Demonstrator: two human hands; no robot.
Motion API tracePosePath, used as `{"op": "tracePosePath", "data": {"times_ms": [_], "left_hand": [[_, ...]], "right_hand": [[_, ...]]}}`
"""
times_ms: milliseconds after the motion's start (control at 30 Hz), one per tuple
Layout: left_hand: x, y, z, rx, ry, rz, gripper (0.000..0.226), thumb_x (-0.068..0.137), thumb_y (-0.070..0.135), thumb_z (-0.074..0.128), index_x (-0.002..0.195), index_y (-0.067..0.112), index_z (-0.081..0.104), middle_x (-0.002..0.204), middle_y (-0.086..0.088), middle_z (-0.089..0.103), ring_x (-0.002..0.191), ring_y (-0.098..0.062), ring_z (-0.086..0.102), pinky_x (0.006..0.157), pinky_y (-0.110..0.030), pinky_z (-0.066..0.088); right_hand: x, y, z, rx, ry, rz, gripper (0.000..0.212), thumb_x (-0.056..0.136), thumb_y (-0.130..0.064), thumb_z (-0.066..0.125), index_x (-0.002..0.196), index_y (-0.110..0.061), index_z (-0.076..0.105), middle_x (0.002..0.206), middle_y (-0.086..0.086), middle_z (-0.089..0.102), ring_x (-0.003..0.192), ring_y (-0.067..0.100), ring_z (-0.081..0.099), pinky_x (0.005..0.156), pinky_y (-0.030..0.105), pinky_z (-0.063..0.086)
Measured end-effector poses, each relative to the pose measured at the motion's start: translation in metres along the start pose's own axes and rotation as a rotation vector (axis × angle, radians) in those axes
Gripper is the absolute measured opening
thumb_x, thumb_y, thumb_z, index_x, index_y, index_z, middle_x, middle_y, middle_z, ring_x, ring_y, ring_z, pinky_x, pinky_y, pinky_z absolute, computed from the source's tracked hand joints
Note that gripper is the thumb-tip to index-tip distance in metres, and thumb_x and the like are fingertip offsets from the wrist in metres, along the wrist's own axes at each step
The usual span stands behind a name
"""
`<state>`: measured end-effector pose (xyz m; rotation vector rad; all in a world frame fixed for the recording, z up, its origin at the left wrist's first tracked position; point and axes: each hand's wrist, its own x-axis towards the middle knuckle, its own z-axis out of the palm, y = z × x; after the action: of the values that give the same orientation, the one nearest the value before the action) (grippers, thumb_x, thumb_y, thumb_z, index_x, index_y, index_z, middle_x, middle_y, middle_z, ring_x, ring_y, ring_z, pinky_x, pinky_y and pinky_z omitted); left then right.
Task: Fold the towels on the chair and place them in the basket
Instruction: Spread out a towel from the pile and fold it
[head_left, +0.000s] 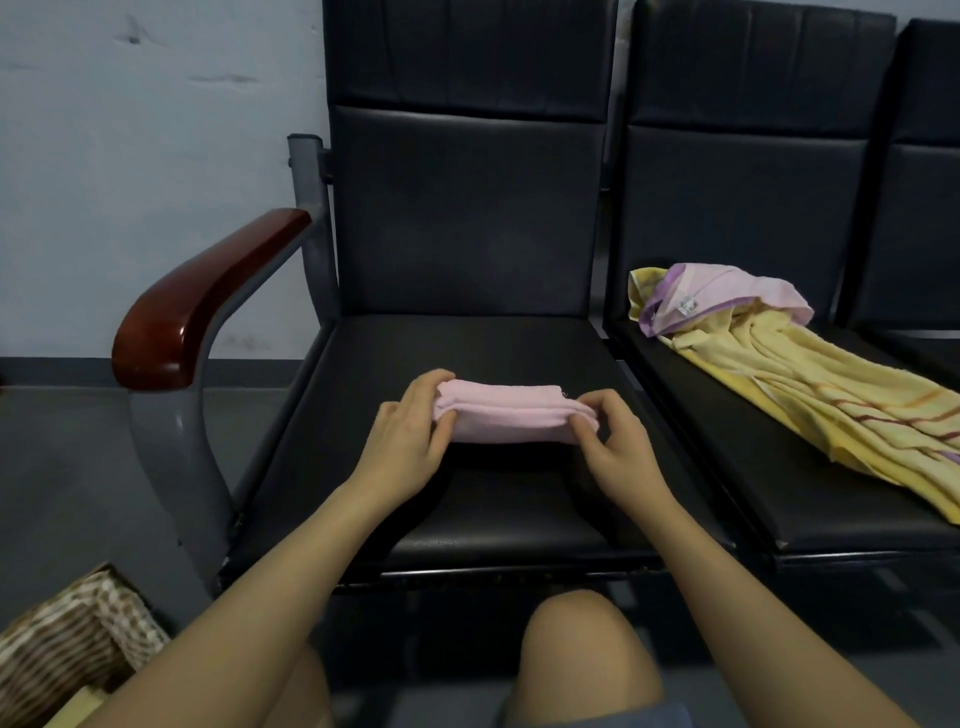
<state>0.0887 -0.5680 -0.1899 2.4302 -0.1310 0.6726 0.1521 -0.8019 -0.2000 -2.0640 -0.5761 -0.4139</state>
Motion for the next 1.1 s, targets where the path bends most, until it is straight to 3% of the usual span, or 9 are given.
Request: {"op": "tracePosePath", "data": {"times_ms": [300,433,533,600,733,800,900,967,1100], "left_hand": [[0.064,0.000,0.020,-0.054,0.131,-0.345,0.044,0.097,0.030,0.050,0.137,0.020,0.034,0.122,-0.004,0.059,0.109,-0.023,0.058,0.088,-0.040,0.048],[0.095,-0.010,0.035,0.068,0.080,-0.386,0.041,0.097,0.034,0.048,0.134,0.018,0.037,0.119,-0.003,0.061,0.107,-0.023,0.058,0.081,-0.036,0.045],[0.111,-0.020,0.047,0.182,0.014,-0.436,0.040,0.096,0.037,0.051,0.129,0.015,0.043,0.115,-0.003,0.060,0.103,-0.024,0.058,0.073,-0.033,0.040],[0.115,-0.028,0.056,0.294,0.060,-0.347,0.031,0.094,0.034,0.055,0.116,0.013,0.054,0.110,-0.004,0.059,0.099,-0.025,0.057,0.073,-0.033,0.040],[0.108,-0.034,0.067,0.420,0.101,0.234,0.033,0.088,0.034,0.046,0.081,0.014,0.070,0.085,0.000,0.067,0.081,-0.023,0.062,0.068,-0.034,0.045],[0.101,-0.029,0.070,0.485,-0.134,0.256,0.051,0.091,0.044,0.029,0.100,0.017,0.072,0.105,0.002,0.069,0.104,-0.021,0.060,0.083,-0.036,0.043],[0.102,-0.030,0.070,0.570,-0.415,0.111,0.051,0.100,0.048,0.022,0.141,0.027,0.043,0.149,0.006,0.040,0.142,-0.018,0.026,0.109,-0.036,0.023],[0.107,-0.028,0.066,0.595,-0.483,0.094,0.050,0.100,0.048,0.025,0.146,0.030,0.035,0.153,0.007,0.032,0.143,-0.017,0.022,0.111,-0.036,0.019],[0.110,-0.027,0.058,0.599,-0.535,0.056,0.052,0.096,0.055,0.027,0.144,0.036,0.036,0.147,0.007,0.042,0.129,-0.019,0.043,0.101,-0.036,0.029]], "right_hand": [[0.054,0.008,0.017,-0.095,0.107,0.175,0.029,0.095,-0.028,0.057,0.121,-0.015,0.055,0.109,-0.005,0.061,0.100,0.011,0.056,0.082,0.026,0.044],[0.080,0.020,0.024,-0.203,0.059,0.291,0.022,0.095,-0.031,0.055,0.112,-0.016,0.056,0.096,-0.007,0.058,0.091,0.013,0.057,0.076,0.027,0.041],[0.090,0.034,0.034,-0.340,0.014,0.353,0.015,0.095,-0.031,0.053,0.103,-0.018,0.057,0.094,-0.007,0.060,0.093,0.016,0.060,0.091,0.032,0.036],[0.092,0.044,0.041,-0.430,0.006,0.379,0.016,0.096,-0.031,0.052,0.103,-0.019,0.060,0.104,-0.003,0.061,0.099,0.017,0.057,0.094,0.034,0.031],[0.091,0.054,0.046,-0.530,0.083,0.311,0.022,0.095,-0.028,0.054,0.114,-0.020,0.061,0.122,0.000,0.053,0.115,0.018,0.047,0.098,0.034,0.026],[0.089,0.053,0.047,-0.520,0.135,0.151,0.023,0.094,-0.023,0.056,0.115,-0.021,0.062,0.124,-0.001,0.054,0.117,0.016,0.048,0.095,0.029,0.021],[0.086,0.049,0.050,-0.488,-0.015,-0.106,0.033,0.093,-0.031,0.046,0.118,-0.022,0.065,0.129,-0.003,0.058,0.121,0.013,0.050,0.097,0.027,0.020],[0.084,0.047,0.052,-0.533,-0.204,-0.118,0.052,0.092,-0.043,0.026,0.129,-0.026,0.059,0.141,-0.004,0.052,0.130,0.011,0.045,0.101,0.027,0.018],[0.073,0.051,0.047,-0.643,-0.390,0.101,0.047,0.103,-0.043,0.025,0.149,-0.035,0.028,0.157,-0.011,0.026,0.145,0.009,0.018,0.113,0.032,0.008]]}}
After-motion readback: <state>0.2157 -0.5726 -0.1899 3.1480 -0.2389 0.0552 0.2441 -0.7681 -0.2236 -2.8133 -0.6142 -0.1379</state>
